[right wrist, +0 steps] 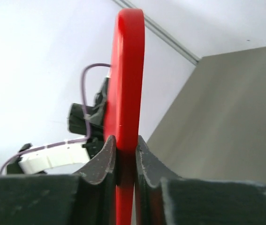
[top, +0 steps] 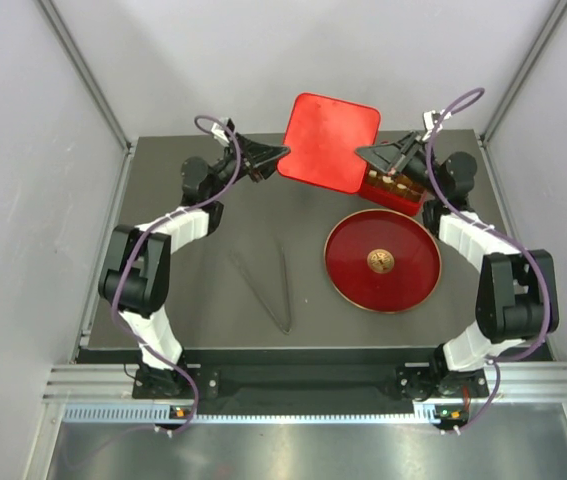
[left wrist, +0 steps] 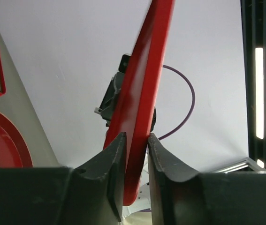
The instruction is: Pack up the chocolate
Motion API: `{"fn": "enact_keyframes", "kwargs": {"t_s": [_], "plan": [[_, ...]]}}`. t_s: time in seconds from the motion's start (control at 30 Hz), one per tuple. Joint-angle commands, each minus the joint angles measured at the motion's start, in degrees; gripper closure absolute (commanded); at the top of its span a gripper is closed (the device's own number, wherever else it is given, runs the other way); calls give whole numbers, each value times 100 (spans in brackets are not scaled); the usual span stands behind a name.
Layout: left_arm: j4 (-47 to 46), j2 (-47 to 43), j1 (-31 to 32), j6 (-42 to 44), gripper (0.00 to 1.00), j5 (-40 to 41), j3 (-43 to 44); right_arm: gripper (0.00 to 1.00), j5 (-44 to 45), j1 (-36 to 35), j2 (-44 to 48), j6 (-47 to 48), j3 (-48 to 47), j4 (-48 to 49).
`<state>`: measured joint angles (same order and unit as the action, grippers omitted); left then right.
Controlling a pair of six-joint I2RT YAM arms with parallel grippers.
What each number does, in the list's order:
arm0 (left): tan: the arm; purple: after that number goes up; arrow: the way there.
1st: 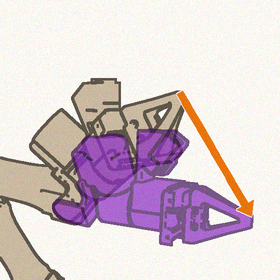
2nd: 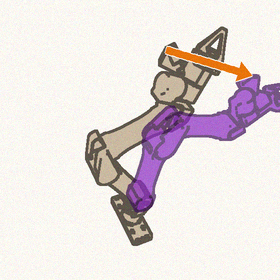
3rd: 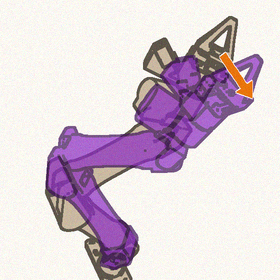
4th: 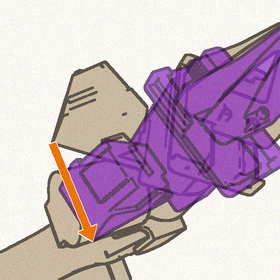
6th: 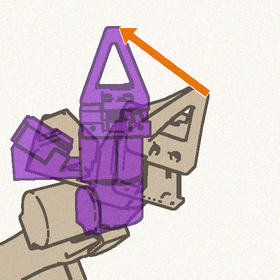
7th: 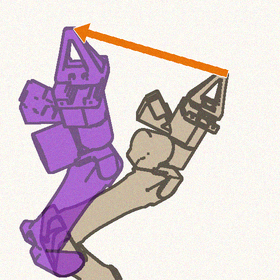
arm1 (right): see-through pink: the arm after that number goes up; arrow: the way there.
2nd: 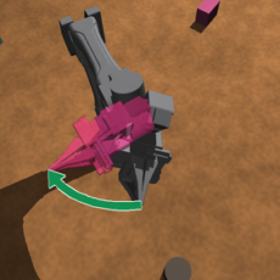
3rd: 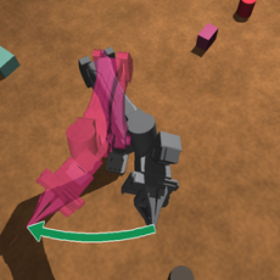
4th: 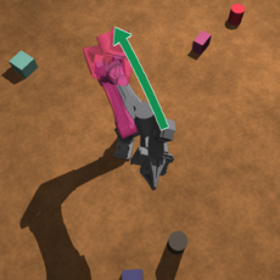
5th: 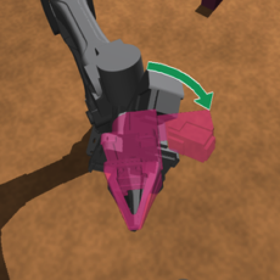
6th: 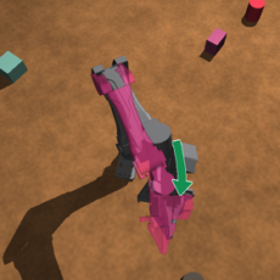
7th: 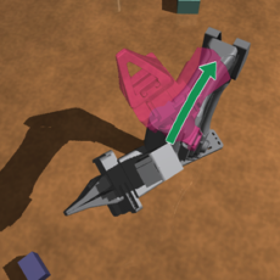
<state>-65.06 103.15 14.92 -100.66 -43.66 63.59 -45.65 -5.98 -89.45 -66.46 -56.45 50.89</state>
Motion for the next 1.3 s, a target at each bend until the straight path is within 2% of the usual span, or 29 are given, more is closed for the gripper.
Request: {"fn": "enact_keyframes", "kwargs": {"t_s": [0.0,0.1,0.23,0.33,0.4,0.47,0.5,0.6,0.73,0.87,1.07,1.27], "plan": [[230,135,29,310,71,68,-57,99,-313,280,-72,-385,-42,1660],[239,223,29,372,60,86,-128,100,-322,509,-213,-526,-121,1696],[458,284,29,591,53,16,-137,100,-322,870,-406,-579,-217,1705],[913,232,20,916,51,-29,-119,100,-243,1107,-582,-535,-314,1556],[1213,170,20,1258,50,-64,-102,100,-164,1239,-687,-308,-428,1101],[1845,56,20,1705,50,-81,-75,100,-6,1327,-845,-18,-638,486],[2230,-49,20,1873,50,-73,-75,100,108,1345,-968,332,-727,-117],[2935,-260,20,2594,50,-11,-75,100,179,1415,-1197,791,-1122,-833],[4470,-673,20,3795,49,305,56,100,170,1573,-1724,687,-1403,-1028],[5229,-832,20,4405,49,542,311,100,161,1731,-2129,634,-1571,-1072],[5416,-946,29,4547,49,613,321,100,161,1872,-2586,695,-1694,-1361],[5451,-1025,29,4626,49,639,180,100,135,2012,-2815,643,-1598,-1249]]}}
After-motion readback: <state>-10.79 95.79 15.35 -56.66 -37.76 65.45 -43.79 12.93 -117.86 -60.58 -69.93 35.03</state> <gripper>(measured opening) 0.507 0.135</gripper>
